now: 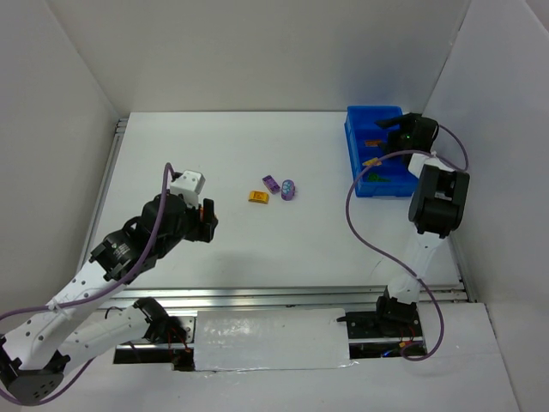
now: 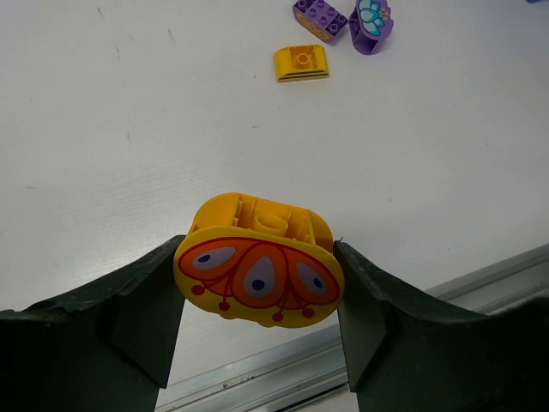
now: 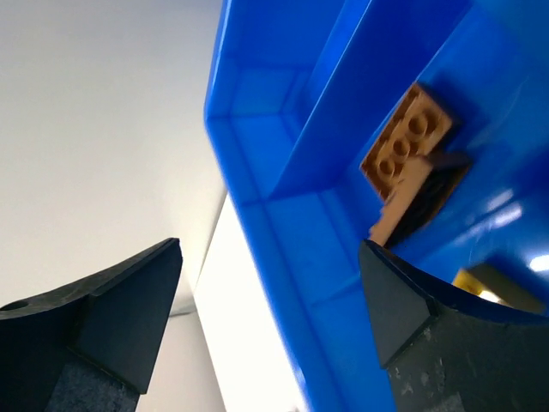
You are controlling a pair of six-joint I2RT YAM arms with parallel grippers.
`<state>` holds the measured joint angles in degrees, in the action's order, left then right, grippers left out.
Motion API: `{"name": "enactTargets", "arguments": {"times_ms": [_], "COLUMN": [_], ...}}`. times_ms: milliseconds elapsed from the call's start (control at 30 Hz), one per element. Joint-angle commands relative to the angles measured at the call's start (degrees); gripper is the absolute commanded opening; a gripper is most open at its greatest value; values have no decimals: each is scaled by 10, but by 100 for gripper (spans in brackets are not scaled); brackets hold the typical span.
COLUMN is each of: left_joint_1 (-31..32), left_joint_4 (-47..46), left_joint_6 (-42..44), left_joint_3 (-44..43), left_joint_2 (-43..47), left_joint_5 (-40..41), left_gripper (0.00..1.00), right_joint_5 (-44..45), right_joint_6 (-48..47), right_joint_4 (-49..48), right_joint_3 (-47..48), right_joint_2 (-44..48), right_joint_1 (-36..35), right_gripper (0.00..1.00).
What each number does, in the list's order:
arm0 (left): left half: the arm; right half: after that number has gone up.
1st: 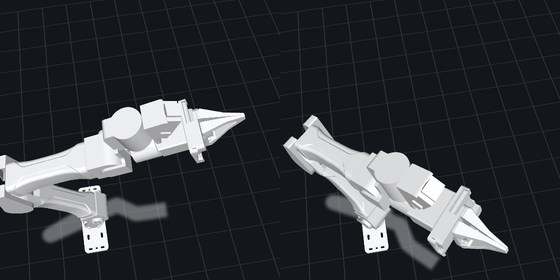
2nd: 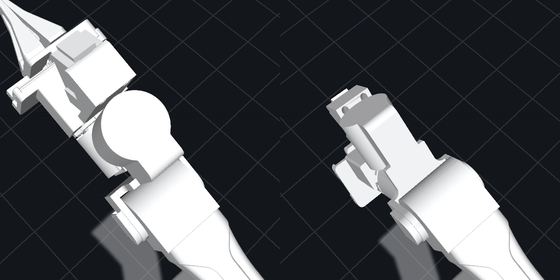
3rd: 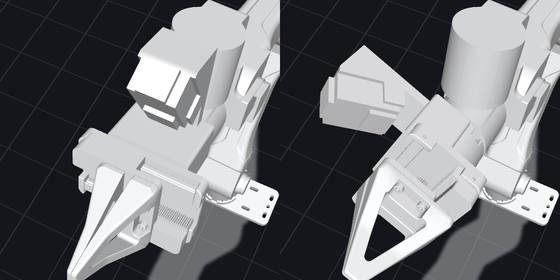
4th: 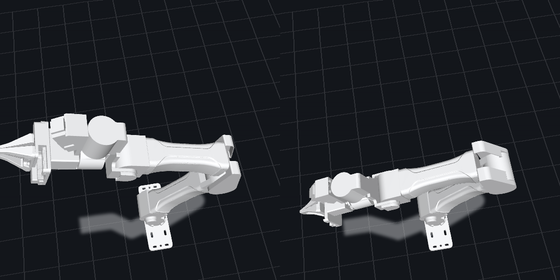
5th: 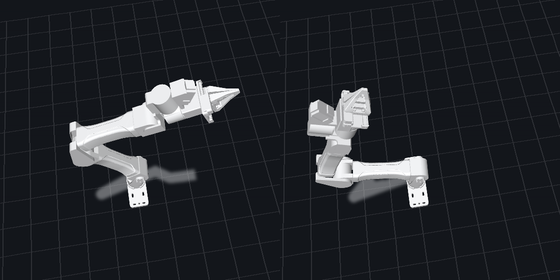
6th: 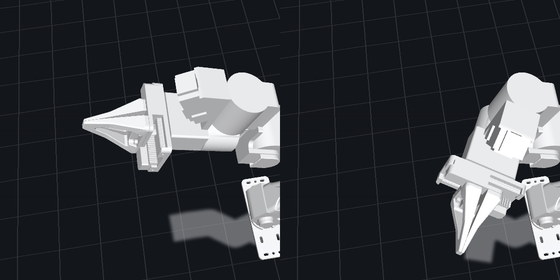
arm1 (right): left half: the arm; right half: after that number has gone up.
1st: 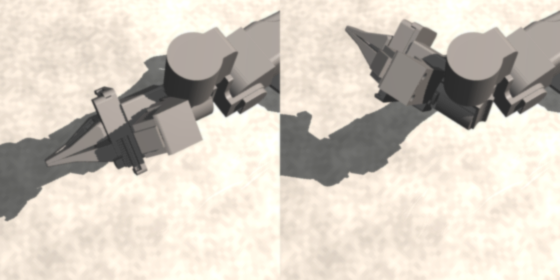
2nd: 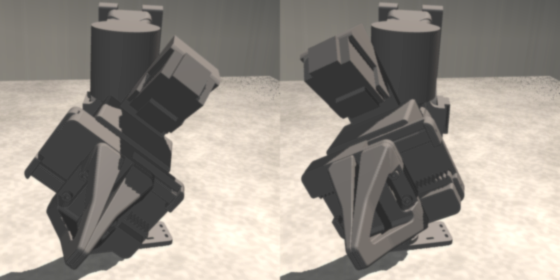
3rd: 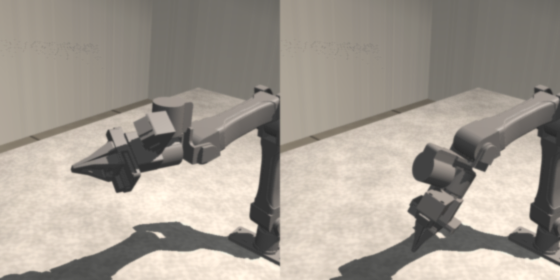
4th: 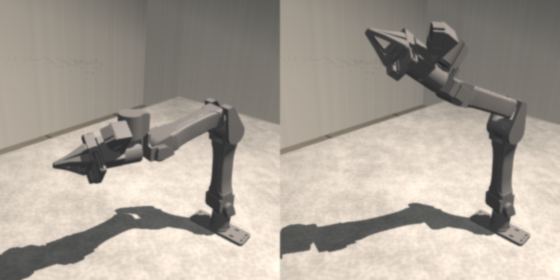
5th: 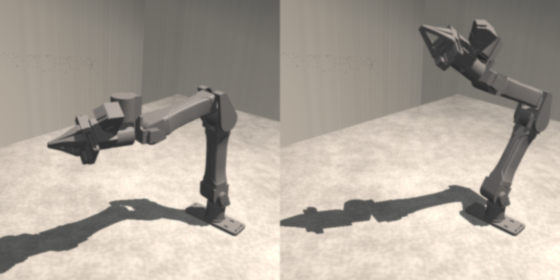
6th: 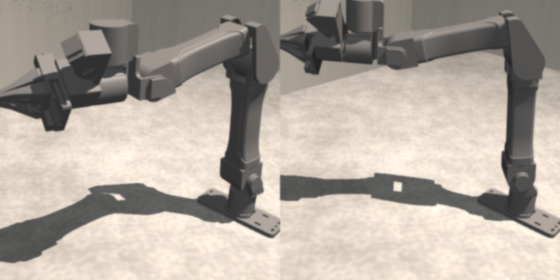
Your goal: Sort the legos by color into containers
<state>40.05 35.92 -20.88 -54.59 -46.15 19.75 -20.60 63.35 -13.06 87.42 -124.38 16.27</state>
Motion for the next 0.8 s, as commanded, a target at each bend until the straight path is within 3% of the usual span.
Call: {"name": "enactTargets", "arguments": {"times_ms": [0, 133, 267, 400, 533, 667, 767], "left_joint_1": [-13, -63, -72, -72, -72, -73, -73], "left_joint_4": [-30, -71, -135, -217, -274, -318, -384], "left_joint_6": [14, 1, -13, -41, -76, -105, -129], "left_joint_3": [-5, -15, -29, -47, -64, -77, -69], "left_joint_2": [20, 37, 17, -18, -42, -54, -62], "left_joint_5": [-25, -128, -304, -431, -502, -552, -634], "left_gripper": [0, 0, 0, 0, 0, 0, 0], "right_joint_5": [-20, -62, -117, -248, -295, -346, -414], "right_joint_6": [-25, -76, -164, -244, -320, -334, -329], "right_joint_4": [-6, 53, 116, 139, 186, 146, 111], "right_joint_3": [-25, -71, -116, -164, -214, -269, -293], "right_joint_2": [89, 196, 279, 362, 449, 546, 592], "right_joint_1": [-5, -33, -108, -177, -246, -287, -301], "right_gripper": [91, 97, 100, 98, 93, 85, 79]}}
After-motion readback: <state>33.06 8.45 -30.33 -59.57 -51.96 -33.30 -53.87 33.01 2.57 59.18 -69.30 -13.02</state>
